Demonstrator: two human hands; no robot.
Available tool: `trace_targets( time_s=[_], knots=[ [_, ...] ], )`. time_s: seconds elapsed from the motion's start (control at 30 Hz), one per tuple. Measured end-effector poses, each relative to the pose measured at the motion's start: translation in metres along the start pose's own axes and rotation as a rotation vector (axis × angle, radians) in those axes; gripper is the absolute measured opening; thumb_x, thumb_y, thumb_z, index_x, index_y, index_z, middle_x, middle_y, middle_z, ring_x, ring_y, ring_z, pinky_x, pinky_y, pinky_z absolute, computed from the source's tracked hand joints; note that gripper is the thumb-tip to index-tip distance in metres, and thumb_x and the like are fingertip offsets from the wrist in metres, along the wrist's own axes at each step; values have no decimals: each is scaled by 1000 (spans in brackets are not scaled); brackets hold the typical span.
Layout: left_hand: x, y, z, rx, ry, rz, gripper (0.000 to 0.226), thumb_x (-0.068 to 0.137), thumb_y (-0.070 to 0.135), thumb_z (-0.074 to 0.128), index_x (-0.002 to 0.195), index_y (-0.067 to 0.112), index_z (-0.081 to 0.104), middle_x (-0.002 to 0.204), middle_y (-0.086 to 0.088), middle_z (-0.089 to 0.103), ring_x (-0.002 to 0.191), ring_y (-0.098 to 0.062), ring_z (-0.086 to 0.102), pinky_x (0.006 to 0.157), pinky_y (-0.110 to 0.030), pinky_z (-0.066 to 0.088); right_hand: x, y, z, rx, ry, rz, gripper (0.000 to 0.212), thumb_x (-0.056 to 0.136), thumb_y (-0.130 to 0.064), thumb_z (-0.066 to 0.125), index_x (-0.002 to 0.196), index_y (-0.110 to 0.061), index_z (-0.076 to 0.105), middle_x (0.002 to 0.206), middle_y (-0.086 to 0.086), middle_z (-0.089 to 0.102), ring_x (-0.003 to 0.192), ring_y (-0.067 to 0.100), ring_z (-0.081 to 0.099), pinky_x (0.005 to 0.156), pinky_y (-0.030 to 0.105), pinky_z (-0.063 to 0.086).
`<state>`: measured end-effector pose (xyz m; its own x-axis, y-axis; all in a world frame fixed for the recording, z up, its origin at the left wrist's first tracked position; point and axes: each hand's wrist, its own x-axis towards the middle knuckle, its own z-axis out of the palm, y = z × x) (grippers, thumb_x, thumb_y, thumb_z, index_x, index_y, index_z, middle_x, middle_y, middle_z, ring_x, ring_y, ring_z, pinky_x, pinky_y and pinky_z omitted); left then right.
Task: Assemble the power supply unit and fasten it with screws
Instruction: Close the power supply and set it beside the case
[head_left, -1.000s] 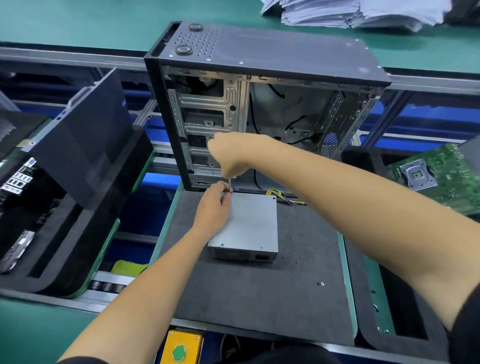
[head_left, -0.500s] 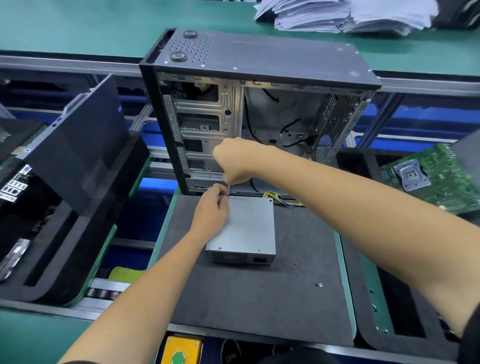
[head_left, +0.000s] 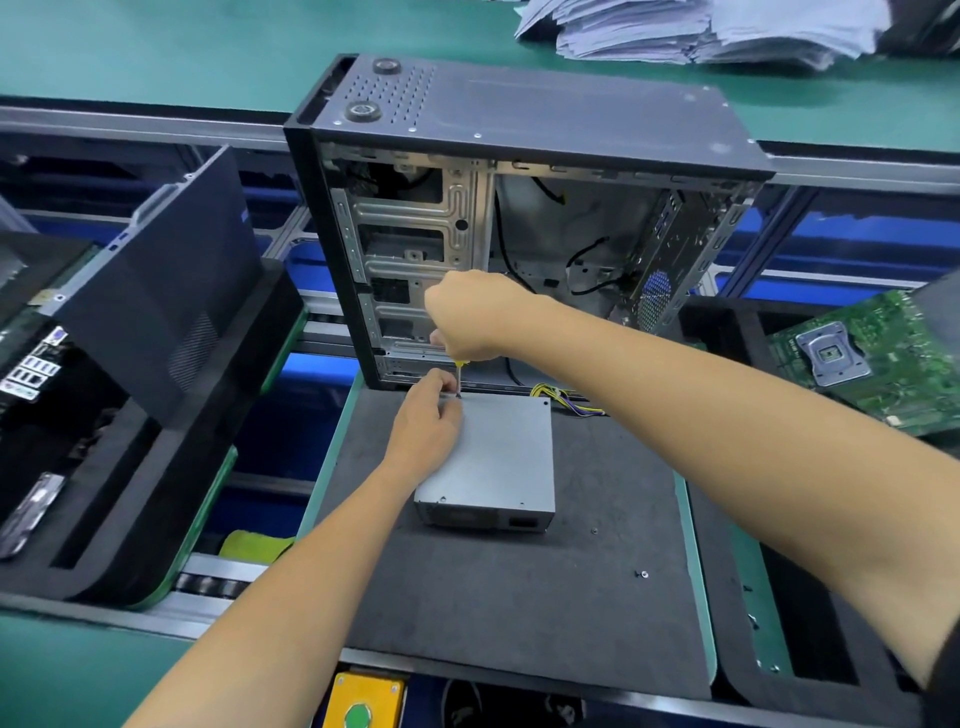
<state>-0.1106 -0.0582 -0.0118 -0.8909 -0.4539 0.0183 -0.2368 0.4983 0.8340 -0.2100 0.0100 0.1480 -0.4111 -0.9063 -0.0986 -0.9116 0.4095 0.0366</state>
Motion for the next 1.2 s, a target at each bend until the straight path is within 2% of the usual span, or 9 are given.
trace_targets(
  time_s=[0.1,0.23,0.4,0.6,0.67,0.77,0.87,1.07,1.2],
  knots=[
    [0,1,1,-6,1,12,16,91,11,45,86,27,46,70,10,43,69,-10,41,62,-29,33,-3,-1,1,-11,14,-14,15,97,-24,53,96,-9,53,82,7,44,69,26,47,53,30,35],
    [3,2,-1,28,-35,34,12,94,13,47,88,24,48,67,11,41,68,-9,41,62,-28,33,-8,-1,5,12,38,-26,19,96,-24,55,86,-12,44,78,7,42,66,26,44,47,28,27],
    [11,4,-8,57,-69,21,7,93,13,56,88,17,54,80,3,57,69,-7,49,62,-25,36,-10,13,2,109,0,53,30,95,-28,56,76,-11,40,73,4,39,56,19,41,46,27,23],
    [22,20,-16,241,-111,110,15,87,8,64,75,14,57,83,-2,61,81,-23,55,78,-40,47,-17,20,-5,346,27,116,28,84,-25,67,81,2,63,72,13,62,67,28,62,56,29,46],
    [22,30,-12,253,-80,136,16,89,5,61,78,17,56,87,-1,60,86,-21,54,80,-39,46,-24,27,-9,502,108,135,30,79,-26,72,67,-1,61,53,2,50,48,15,51,48,23,44],
    [21,52,8,236,-176,228,16,90,3,59,83,17,57,90,5,55,91,-20,53,85,-36,46,-39,39,-9,599,154,197,39,83,-33,70,59,-11,47,54,-2,43,48,12,38,43,21,31],
    [17,75,38,324,-346,348,6,89,8,61,86,13,63,88,11,54,97,-24,54,89,-39,43,-60,59,1,548,68,273,37,89,-37,62,67,-11,47,59,1,49,53,17,43,49,28,32],
    [12,99,86,636,-549,500,10,89,15,54,89,13,64,100,-3,68,98,-26,58,87,-39,43,-108,96,32,561,27,477,22,92,-25,54,84,-6,47,75,8,56,61,21,51,47,29,33],
    [6,103,114,976,-626,523,20,85,15,53,98,17,67,104,-6,69,99,-29,61,79,-33,41,-125,105,75,548,-309,585,10,95,-15,44,99,-5,43,78,11,61,58,18,59,44,26,36]
  ],
)
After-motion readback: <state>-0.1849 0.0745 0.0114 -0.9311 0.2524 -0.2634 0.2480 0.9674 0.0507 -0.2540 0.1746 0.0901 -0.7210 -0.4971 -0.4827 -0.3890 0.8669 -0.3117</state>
